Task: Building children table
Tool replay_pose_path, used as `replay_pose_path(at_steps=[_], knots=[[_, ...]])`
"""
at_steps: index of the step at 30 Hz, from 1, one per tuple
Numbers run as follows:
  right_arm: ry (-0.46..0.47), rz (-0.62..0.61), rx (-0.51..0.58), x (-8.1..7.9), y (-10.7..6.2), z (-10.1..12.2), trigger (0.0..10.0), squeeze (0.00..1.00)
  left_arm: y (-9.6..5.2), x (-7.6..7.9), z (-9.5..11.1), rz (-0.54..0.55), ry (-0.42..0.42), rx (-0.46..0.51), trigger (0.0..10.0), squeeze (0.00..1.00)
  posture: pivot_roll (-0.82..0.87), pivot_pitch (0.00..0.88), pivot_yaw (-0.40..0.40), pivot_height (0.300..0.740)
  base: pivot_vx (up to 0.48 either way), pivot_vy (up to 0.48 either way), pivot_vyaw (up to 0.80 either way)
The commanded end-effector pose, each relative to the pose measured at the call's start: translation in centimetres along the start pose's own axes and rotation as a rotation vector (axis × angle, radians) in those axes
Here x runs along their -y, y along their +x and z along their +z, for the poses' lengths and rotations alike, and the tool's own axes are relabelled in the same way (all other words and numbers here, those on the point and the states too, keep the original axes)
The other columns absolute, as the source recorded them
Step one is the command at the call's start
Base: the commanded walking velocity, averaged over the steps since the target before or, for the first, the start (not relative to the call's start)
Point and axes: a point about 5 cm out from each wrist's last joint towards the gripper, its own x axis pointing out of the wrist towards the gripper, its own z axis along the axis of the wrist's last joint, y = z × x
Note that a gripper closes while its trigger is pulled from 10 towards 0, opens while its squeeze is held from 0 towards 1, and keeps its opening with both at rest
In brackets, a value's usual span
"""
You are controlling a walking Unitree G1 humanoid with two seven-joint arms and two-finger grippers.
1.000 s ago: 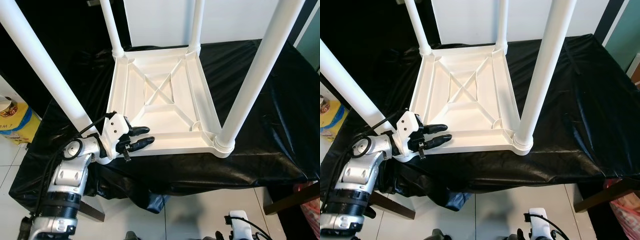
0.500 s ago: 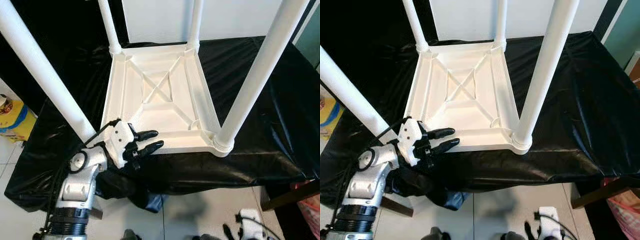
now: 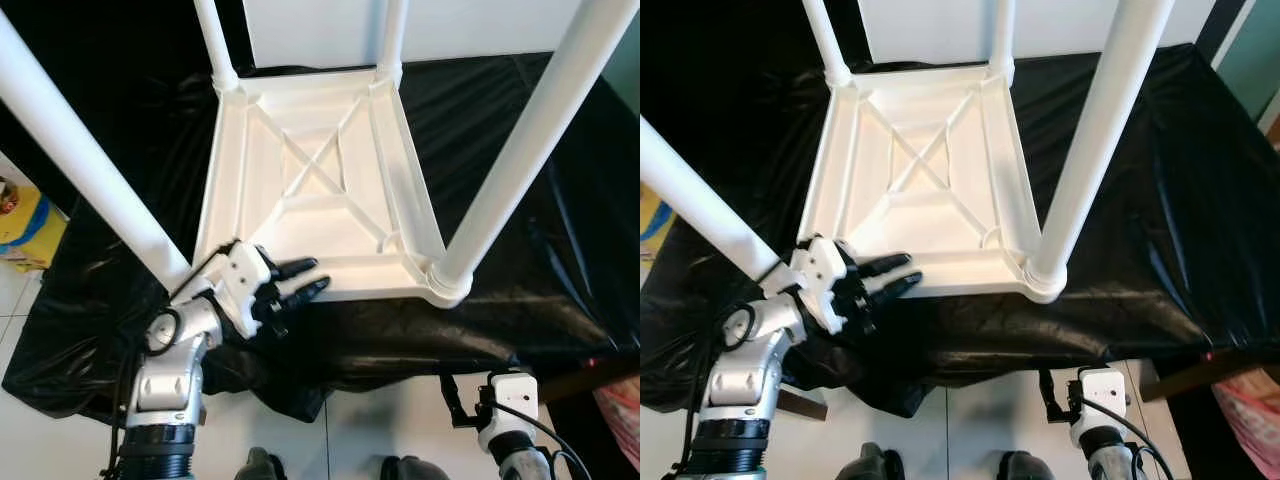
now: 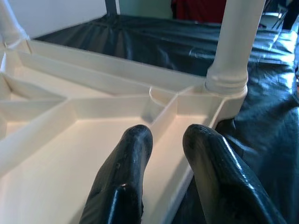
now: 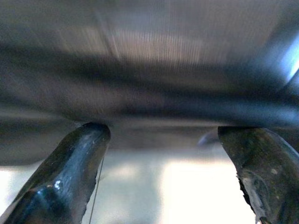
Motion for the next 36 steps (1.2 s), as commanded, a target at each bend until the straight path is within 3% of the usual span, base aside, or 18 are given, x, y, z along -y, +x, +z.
replay_pose_path(at_steps=[1, 8, 16, 20, 21, 22, 24, 27, 32, 35, 36], knots=[[0.004, 0.013, -0.003, -0.2, -0.4, 0.1, 10.0, 0.00, -0.8, -2.4, -0.5, 0.500, -0.024, -0.025, 10.0, 0.00, -0.04, 0.153, 0.032, 0.740, 0.000, 0.000, 0.00], [0.005, -0.013, -0.068, -0.7, -3.0, 0.4, 10.0, 0.00, -0.3, -2.3, -0.3, 0.464, -0.011, -0.019, 10.0, 0.00, -0.07, 0.142, 0.051, 0.740, 0.000, 0.000, 0.00], [-0.010, -0.053, -0.091, -0.7, -4.5, 0.5, 10.0, 0.00, -0.2, -2.4, -0.1, 0.453, -0.005, -0.013, 10.0, 0.00, -0.08, 0.142, 0.060, 0.740, 0.000, 0.000, 0.00], [-0.078, -0.095, -0.002, -0.2, -5.3, 2.8, 10.0, 0.00, 0.0, -2.7, 0.1, 0.449, -0.005, -0.007, 10.0, 0.00, -0.10, 0.151, 0.077, 0.740, 0.000, 0.000, 0.00], [-0.112, -0.089, 0.072, -0.1, -5.1, 4.9, 10.0, 0.00, 0.1, -2.8, 0.2, 0.448, -0.006, -0.002, 10.0, 0.00, -0.11, 0.152, 0.078, 0.740, 0.000, 0.000, 0.00], [-0.112, -0.089, 0.072, -0.1, -5.1, 4.9, 10.0, 0.00, 0.1, -2.8, 0.2, 0.448, -0.006, -0.002, 10.0, 0.00, -0.11, 0.152, 0.078, 0.740, 0.000, 0.000, 0.00], [-0.142, -0.058, 0.162, -0.2, -4.7, 7.8, 10.0, 0.00, 0.3, -2.9, 0.4, 0.447, -0.013, 0.007, 10.0, 0.00, -0.11, 0.154, 0.078, 0.740, 0.000, 0.000, 0.00], [-0.152, 0.005, 0.223, -0.5, -4.0, 9.7, 10.0, 0.00, 0.2, -3.0, 0.7, 0.448, -0.020, 0.019, 10.0, 0.00, -0.11, 0.157, 0.071, 0.740, 0.000, 0.000, 0.00], [-0.129, 0.026, 0.254, -0.6, -3.0, 10.8, 10.0, 0.00, 0.1, -3.2, 0.9, 0.464, -0.015, 0.030, 10.0, 0.00, -0.10, 0.156, 0.065, 0.740, 0.000, 0.000, 0.00], [-0.115, 0.043, 0.294, -0.6, -0.3, 11.3, 10.0, 0.00, -0.1, -3.5, 1.2, 0.526, -0.057, 0.050, 10.0, 0.00, -0.08, 0.149, 0.046, 0.740, 0.000, 0.000, 0.00], [-0.115, 0.043, 0.294, -0.6, -0.3, 11.3, 10.0, 0.00, -0.1, -3.5, 1.2, 0.526, -0.057, 0.050, 10.0, 0.00, -0.08, 0.149, 0.046, 0.740, 0.000, 0.000, 0.00]])
